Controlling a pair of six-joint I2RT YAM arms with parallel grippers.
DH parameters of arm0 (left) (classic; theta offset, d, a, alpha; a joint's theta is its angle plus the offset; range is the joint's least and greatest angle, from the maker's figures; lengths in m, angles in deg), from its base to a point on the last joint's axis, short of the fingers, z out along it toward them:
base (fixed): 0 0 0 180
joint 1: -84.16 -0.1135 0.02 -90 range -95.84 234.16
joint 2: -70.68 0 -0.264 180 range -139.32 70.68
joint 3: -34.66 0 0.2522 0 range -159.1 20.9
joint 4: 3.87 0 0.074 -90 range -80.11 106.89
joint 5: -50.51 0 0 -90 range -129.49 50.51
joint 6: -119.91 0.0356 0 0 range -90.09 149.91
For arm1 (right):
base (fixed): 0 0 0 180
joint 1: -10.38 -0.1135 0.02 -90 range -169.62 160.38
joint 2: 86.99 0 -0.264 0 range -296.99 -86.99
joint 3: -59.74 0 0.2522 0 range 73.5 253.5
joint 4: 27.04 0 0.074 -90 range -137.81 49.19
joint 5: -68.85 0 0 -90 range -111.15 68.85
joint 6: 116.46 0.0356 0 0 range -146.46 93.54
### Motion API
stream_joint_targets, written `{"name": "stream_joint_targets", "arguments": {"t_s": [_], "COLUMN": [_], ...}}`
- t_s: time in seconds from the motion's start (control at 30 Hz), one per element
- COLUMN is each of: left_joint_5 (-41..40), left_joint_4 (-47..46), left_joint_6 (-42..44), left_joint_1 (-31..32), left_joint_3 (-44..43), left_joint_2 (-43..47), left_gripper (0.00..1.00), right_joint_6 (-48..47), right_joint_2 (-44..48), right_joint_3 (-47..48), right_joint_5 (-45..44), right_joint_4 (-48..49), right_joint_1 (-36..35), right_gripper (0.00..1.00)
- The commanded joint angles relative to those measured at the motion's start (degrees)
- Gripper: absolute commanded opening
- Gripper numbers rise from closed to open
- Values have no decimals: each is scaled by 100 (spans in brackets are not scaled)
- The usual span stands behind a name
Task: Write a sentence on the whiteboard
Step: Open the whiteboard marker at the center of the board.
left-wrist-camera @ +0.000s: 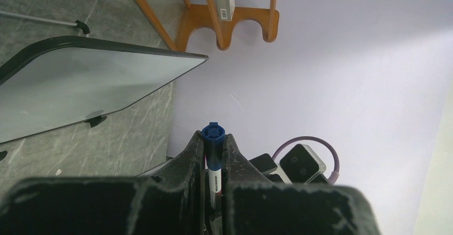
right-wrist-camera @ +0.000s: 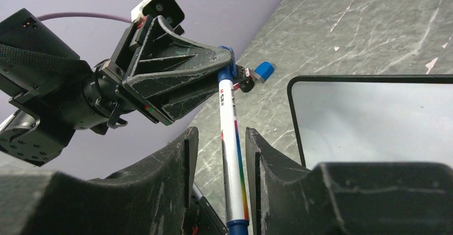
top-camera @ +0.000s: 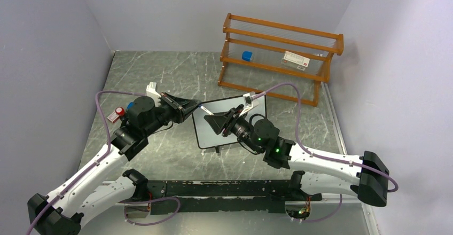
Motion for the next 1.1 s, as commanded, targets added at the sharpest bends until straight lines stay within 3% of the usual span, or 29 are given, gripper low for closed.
{"name": "stream_joint_targets", "arguments": {"t_s": [0.0,0.5,0.67,0.93,1.07], "left_joint_5": [84,114,99,53,-154], "left_joint_4": [-116,-117,-130,-155,-198], "left_joint_6": [-91,-204,-248,-307,-379], "left_joint_1": [-27,-27,-27,-27,-27], "left_joint_3": [57,173,191,239,302], "left_joint_2": [132,131,152,165,252], "left_gripper": [5,5,5,5,5], "right_joint_6": [25,13,-16,-96,-137], "right_joint_2": [75,86,53,109,244], "right_joint_3": [-39,-16,13,8,-20], "right_joint_5": [-125,-76,-51,-76,-59], "right_joint_4": [282,283,231,172,59], "right_joint_1": [-3,-2,0,-1,-1], "right_gripper": [41,32,23,0,0]}}
